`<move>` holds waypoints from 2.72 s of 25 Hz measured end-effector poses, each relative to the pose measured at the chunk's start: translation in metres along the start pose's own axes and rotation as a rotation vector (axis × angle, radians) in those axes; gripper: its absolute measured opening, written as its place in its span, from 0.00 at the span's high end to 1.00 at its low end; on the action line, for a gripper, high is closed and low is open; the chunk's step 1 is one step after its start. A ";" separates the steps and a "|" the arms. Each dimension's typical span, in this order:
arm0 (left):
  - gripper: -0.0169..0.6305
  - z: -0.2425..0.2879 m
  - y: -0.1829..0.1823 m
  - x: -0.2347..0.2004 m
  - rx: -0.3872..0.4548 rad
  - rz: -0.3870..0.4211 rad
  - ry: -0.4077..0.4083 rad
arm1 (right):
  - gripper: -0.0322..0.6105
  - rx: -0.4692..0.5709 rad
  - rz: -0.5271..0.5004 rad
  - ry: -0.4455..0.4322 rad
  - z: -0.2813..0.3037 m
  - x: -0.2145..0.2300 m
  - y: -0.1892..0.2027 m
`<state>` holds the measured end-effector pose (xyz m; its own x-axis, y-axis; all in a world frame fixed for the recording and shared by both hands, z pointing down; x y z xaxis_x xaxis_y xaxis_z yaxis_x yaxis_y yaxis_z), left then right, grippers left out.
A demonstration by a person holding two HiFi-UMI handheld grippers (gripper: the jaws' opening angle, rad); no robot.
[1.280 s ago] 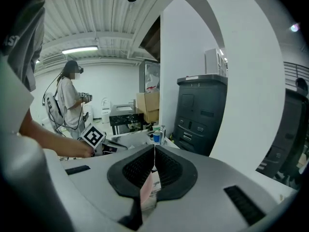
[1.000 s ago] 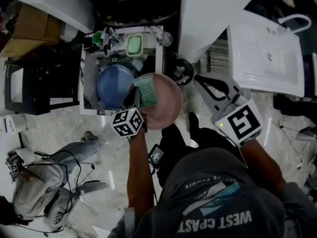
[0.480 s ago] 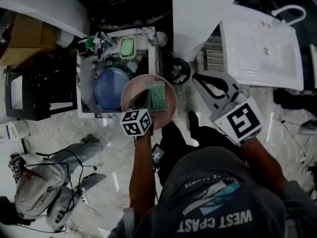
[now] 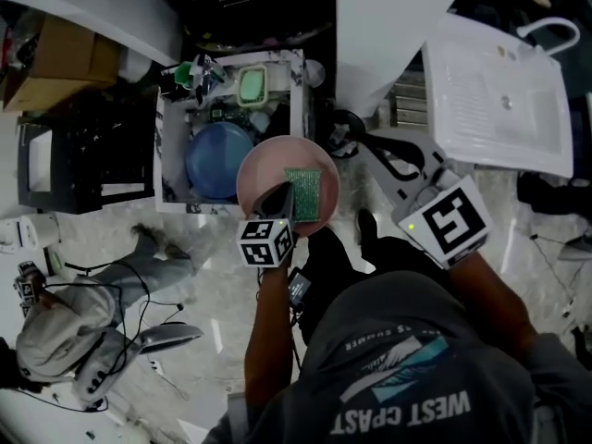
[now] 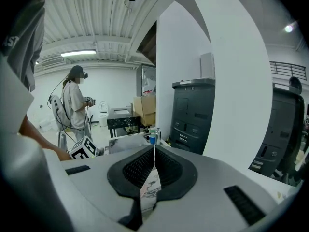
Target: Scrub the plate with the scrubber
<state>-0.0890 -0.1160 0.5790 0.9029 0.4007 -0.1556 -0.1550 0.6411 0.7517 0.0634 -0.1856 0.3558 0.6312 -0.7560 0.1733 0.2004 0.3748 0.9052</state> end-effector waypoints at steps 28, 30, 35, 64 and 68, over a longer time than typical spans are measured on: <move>0.96 0.000 -0.026 -0.081 -0.003 0.066 -0.108 | 0.90 -0.056 0.013 -0.035 0.057 -0.015 -0.001; 0.96 0.010 -0.030 -0.070 -0.004 0.080 -0.079 | 0.90 -0.058 0.019 -0.028 0.056 -0.012 0.000; 0.96 0.026 -0.035 -0.039 -0.011 0.109 -0.012 | 0.90 -0.054 0.026 -0.011 0.050 -0.004 0.001; 0.96 -0.032 0.020 -0.026 -0.084 0.073 -0.097 | 0.90 -0.016 -0.027 -0.078 0.030 -0.021 -0.012; 0.96 -0.042 0.018 -0.050 -0.067 0.046 -0.150 | 0.90 -0.026 -0.030 -0.094 0.038 -0.028 -0.010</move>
<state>-0.1537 -0.0973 0.5735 0.9432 0.3315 -0.0212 -0.2190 0.6687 0.7105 0.0151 -0.1888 0.3563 0.5519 -0.8136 0.1830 0.2385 0.3643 0.9002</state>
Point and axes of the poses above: the fingertips, and each gripper's own axes: z forward along the fingers, x to its right, y out of its underside, the point moved 2 cm from there along -z, backward along the fingers, and after that the axes turned 13 degrees about z, right-handed, at the moved point
